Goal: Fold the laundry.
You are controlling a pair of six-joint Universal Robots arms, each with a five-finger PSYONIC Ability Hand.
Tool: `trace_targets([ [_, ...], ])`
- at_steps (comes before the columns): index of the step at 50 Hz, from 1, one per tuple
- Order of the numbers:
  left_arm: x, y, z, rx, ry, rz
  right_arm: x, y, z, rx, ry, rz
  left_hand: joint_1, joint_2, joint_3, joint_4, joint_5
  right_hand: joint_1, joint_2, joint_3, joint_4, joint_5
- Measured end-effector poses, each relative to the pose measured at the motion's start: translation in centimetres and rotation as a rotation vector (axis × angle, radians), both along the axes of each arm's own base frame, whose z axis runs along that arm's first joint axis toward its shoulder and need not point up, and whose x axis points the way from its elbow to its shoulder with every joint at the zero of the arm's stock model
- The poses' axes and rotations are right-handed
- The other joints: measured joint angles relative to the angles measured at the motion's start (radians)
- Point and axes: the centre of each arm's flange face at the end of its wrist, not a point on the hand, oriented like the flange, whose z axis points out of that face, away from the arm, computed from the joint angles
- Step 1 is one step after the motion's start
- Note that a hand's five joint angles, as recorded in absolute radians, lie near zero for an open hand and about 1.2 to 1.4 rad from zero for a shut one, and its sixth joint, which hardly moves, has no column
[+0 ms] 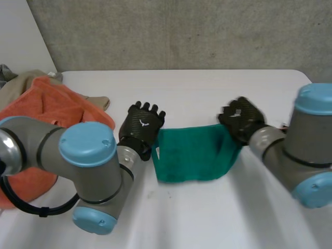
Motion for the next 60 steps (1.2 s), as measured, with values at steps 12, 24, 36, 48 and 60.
trace_targets([
  [12, 4.1, -2.5, 2.1, -0.033, 0.023, 0.195, 9.5, 9.4, -4.8, -0.077, 0.111, 0.520, 0.000, 0.000, 0.000, 0.000, 0.000, -0.277, -0.331, -0.336, -0.336, -0.306],
  [24, 1.4, -2.3, 4.1, -0.081, 0.144, 0.116, 6.1, 3.9, 0.5, 0.243, -0.392, 0.218, 0.000, 0.000, 0.000, 0.000, 0.000, -0.751, -0.942, -0.966, -0.955, -0.914],
  [36, -3.8, 0.0, 2.7, 0.033, 0.272, -0.109, 0.0, -1.4, 1.6, 0.506, -0.666, -0.131, 0.000, 0.000, 0.000, 0.000, 0.000, -0.751, -0.942, -0.966, -0.955, -0.914],
  [48, -3.0, 0.2, -2.3, 0.207, 0.084, -0.038, 0.9, -3.0, -3.4, 0.634, -0.563, -0.186, 0.000, 0.000, 0.000, 0.000, 0.000, -0.751, -0.942, -0.966, -0.955, -0.914],
  [60, -2.1, 0.1, -4.3, 0.183, -0.107, 0.021, 1.6, -2.7, -6.3, 0.568, -0.351, -0.161, 0.000, 0.000, 0.000, 0.000, 0.000, -0.769, -0.942, -0.966, -0.955, -0.914],
])
